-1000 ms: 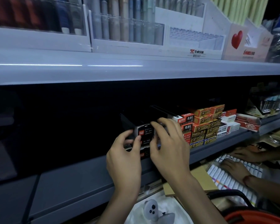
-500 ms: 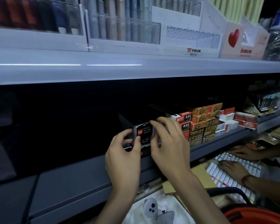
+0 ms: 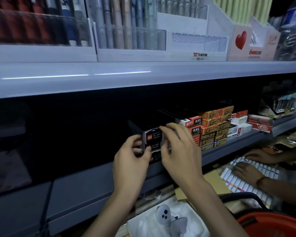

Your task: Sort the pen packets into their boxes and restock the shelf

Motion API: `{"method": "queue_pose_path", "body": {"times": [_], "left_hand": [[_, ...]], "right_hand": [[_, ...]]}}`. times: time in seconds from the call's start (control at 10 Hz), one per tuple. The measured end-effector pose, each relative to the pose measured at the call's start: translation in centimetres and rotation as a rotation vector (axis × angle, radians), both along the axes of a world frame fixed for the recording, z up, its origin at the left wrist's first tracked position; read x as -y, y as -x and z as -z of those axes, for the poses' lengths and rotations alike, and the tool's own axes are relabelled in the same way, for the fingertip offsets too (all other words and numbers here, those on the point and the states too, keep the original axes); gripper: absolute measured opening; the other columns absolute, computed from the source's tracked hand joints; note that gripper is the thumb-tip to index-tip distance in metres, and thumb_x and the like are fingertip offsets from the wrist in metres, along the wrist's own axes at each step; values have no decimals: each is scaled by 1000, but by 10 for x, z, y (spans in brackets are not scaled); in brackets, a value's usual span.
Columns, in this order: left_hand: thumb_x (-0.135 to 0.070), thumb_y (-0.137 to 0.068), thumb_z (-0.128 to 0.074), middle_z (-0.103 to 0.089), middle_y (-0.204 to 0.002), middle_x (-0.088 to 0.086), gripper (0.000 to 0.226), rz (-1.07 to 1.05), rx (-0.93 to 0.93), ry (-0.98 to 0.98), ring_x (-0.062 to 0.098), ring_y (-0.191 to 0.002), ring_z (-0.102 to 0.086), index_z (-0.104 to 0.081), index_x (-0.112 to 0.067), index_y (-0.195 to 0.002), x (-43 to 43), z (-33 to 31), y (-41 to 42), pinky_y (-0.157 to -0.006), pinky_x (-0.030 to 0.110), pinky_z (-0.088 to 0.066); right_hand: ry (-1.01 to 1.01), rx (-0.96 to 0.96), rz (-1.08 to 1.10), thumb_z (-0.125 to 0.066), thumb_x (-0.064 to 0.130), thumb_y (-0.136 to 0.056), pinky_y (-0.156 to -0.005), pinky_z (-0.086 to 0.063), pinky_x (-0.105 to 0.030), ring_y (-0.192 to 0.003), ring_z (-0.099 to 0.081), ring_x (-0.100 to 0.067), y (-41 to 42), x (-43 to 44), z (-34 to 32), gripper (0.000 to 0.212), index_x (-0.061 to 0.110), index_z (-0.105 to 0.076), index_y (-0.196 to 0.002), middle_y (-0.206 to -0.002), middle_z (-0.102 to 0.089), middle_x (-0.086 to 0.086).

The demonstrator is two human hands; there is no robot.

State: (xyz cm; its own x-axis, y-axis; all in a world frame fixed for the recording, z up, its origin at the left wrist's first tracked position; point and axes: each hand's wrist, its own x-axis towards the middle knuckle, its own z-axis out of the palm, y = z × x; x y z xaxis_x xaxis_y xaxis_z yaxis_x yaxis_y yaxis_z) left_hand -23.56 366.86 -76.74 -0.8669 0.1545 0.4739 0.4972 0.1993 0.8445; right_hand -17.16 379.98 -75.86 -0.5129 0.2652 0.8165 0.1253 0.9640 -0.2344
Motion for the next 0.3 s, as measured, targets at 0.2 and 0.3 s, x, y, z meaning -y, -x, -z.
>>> {"method": "queue_pose_path", "body": {"times": [0.2,0.3], "left_hand": [[-38,-82,-75,-70,-106,-19,42,42,-69,191,-1,-97,-66,-65,-40,-122,26,-10,-9,-87,38,-59],[-39,-84,-72,-69,-113,-18,41,44,-123,313,1,-104,-65,-64,-40,-125,46,-15,-14,-91,34,-56]], "right_hand": [[55,46,-1,-67,13,-88,-70,-58,-32,-125,-54,-16,-21,17,4,47,23,-64,-134,-133,-59,6],[82,19,3,-66,14,-89,-67,-58,-31,-128,-53,-15,-37,29,7,46,24,-64,-134,-135,-59,7]]}}
